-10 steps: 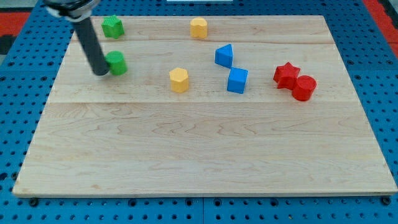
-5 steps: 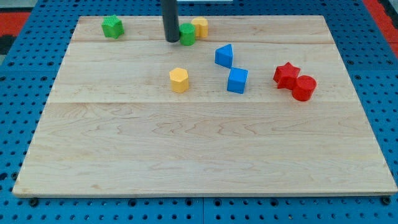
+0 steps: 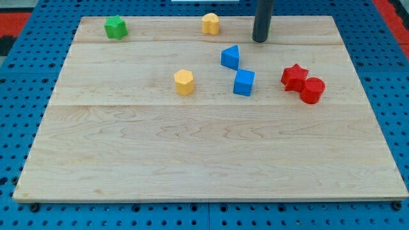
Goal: Push the green circle to the top right side of the board
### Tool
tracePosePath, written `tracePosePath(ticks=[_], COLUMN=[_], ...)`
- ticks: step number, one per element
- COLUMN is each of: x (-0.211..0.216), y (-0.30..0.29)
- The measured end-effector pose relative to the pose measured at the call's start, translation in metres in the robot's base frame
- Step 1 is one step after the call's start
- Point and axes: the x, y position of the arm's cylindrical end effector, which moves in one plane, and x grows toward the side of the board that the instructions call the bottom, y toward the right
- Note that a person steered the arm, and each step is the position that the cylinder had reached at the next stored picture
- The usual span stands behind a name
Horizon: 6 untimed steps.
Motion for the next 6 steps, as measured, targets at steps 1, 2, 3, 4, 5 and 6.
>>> tracePosePath(ticks=[1, 2, 3, 4, 5, 6], x=[-0.006, -0.044, -0.046, -0.046, -0.077, -0.068], y=[-0.044, 0.001, 0.016, 0.014, 0.024, 0.058])
